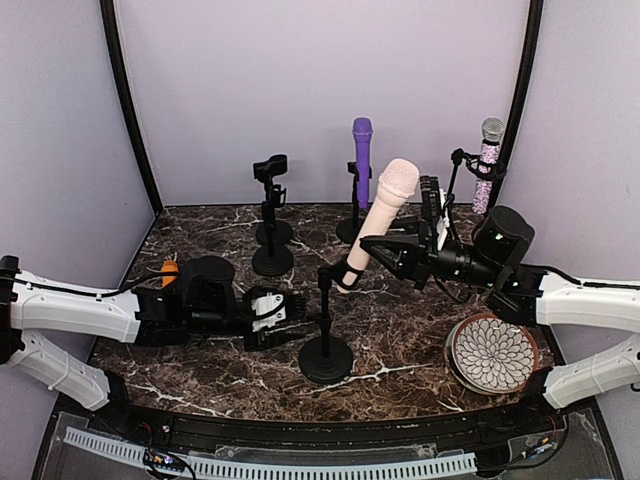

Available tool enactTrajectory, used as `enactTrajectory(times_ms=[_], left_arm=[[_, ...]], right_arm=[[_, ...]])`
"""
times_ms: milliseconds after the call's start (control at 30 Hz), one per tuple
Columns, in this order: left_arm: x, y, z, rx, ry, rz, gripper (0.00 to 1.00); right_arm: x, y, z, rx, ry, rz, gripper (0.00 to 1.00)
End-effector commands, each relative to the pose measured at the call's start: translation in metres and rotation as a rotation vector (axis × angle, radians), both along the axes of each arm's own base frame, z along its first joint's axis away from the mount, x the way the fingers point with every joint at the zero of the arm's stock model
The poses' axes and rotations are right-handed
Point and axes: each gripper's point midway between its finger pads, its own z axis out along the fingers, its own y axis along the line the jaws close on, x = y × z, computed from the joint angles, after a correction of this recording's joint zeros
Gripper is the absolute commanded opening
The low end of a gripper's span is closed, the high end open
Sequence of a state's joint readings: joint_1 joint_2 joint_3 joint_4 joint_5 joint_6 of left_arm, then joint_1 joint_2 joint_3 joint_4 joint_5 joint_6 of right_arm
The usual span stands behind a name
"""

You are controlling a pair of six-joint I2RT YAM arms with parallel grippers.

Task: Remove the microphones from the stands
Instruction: Unscrew the knob on the microphone stand.

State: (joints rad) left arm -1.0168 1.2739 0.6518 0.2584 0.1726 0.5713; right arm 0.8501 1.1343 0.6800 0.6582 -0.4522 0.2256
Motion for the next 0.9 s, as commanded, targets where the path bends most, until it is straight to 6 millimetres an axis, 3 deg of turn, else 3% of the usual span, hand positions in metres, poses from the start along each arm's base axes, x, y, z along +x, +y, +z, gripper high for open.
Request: enactTrajectory(times_ms=[0, 233, 500, 867], left_arm=[[0.003, -0.01, -0.001, 0.039, -0.05, -0.048, 0.52], [0.005, -0.023, -0.002, 0.011, 0.045, -0.036, 0.47], [0.003, -0.022, 0.004, -0.05, 0.142, -0.029, 0.4], [-0.002, -0.02, 0.0, -0.073, 0.292, -0.016, 0.19]], right_arm=[[-0.002, -0.004, 0.009, 0.046, -0.006, -0.001, 0.11], [-0.002, -0.005, 0.006, 0.043, -0.001, -0.005, 0.11], [-0.001, -0.004, 0.006, 0.04, -0.001, -0.003, 0.11], [-0.002, -0.003, 0.006, 0.039, 0.004, 0.002, 0.11]])
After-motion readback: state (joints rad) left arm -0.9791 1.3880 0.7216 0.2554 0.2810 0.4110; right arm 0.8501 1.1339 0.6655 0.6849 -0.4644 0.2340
